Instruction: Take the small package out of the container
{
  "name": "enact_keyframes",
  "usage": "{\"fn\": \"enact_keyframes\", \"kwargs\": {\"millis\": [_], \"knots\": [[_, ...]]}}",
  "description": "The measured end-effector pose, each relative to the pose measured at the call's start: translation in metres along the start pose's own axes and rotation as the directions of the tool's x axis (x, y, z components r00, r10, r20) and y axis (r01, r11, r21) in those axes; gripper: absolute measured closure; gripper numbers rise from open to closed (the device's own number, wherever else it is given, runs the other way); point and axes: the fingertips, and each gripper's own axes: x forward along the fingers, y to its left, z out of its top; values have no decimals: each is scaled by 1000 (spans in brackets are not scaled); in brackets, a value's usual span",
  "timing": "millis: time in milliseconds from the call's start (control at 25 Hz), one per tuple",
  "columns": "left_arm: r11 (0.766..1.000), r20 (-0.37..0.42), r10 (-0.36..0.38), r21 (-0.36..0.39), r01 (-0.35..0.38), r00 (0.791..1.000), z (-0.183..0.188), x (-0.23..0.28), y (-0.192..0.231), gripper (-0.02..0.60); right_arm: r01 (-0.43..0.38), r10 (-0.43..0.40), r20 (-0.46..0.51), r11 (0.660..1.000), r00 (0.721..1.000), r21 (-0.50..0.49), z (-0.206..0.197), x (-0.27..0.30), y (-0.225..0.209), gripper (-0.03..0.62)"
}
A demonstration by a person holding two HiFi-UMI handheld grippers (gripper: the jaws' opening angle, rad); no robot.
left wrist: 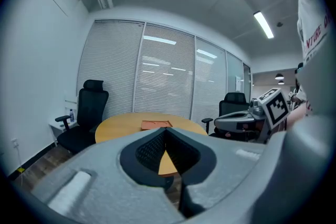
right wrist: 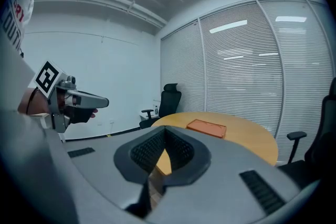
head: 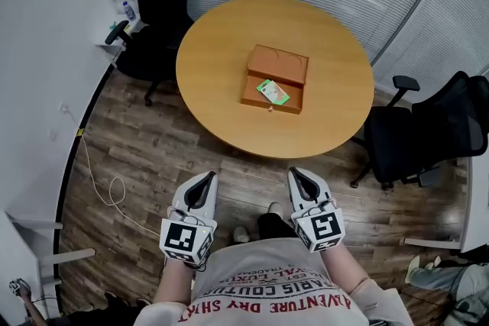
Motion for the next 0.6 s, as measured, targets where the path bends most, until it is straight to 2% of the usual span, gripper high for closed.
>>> {"fn": "enact_keyframes", "kwargs": {"millis": [240, 480, 600], "knots": [[999, -1, 32, 24, -32, 999, 17, 66, 12, 569, -33, 33, 6, 999, 999, 2, 7, 52, -55, 586], [997, 20, 68, 41, -69, 997, 54, 139, 19, 569, -70, 70, 44, 998, 997, -8, 44, 105, -124, 586], [996, 26, 82, 27, -83, 996, 66, 174, 20, 569, -79, 79, 46, 997, 996, 1, 52, 123, -155, 586]]}}
